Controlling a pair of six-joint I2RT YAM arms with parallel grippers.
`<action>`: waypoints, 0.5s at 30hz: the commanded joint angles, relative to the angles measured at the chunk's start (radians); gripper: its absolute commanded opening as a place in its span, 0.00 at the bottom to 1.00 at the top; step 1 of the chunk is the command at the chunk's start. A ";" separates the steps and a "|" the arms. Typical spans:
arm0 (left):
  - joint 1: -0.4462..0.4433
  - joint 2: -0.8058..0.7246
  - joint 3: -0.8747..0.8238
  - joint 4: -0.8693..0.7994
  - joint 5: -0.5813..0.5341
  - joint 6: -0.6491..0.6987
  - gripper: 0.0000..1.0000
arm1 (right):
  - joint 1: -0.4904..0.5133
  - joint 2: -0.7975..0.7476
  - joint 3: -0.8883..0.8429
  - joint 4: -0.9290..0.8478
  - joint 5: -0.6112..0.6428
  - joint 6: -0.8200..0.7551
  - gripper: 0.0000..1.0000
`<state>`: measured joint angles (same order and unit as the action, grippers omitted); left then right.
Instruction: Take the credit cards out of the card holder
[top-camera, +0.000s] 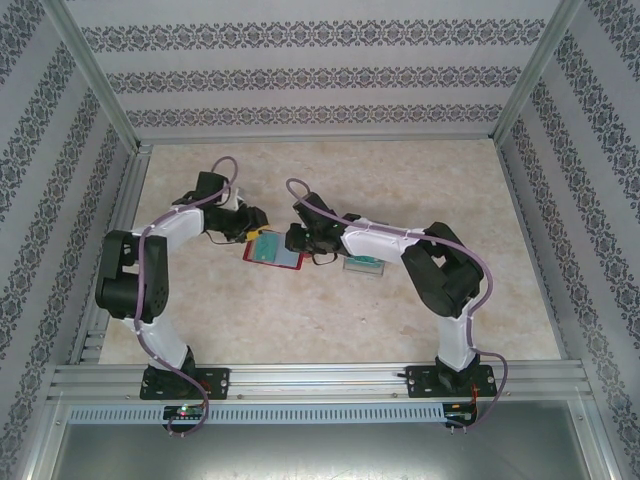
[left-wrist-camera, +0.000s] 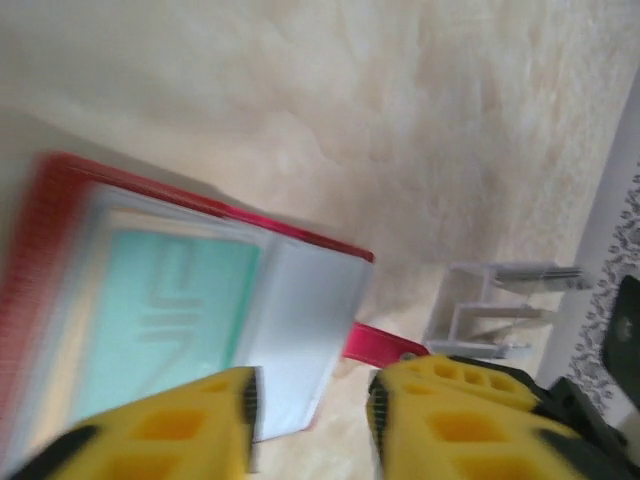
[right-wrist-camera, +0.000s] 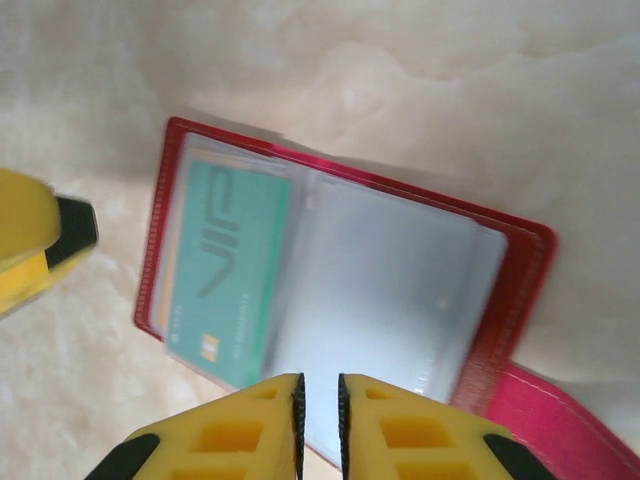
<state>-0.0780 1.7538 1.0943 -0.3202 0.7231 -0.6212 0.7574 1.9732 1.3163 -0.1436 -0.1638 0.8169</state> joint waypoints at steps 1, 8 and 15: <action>0.024 -0.007 -0.007 -0.083 -0.085 0.025 0.18 | 0.013 0.041 0.062 0.023 -0.060 0.024 0.19; 0.029 0.075 -0.011 -0.106 -0.102 0.026 0.07 | 0.016 0.116 0.127 0.013 -0.114 0.047 0.15; 0.029 0.126 0.007 -0.154 -0.125 0.035 0.06 | 0.014 0.174 0.149 0.014 -0.152 0.067 0.15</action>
<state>-0.0509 1.8610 1.0931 -0.4194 0.6197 -0.6064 0.7639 2.1181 1.4319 -0.1257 -0.2836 0.8627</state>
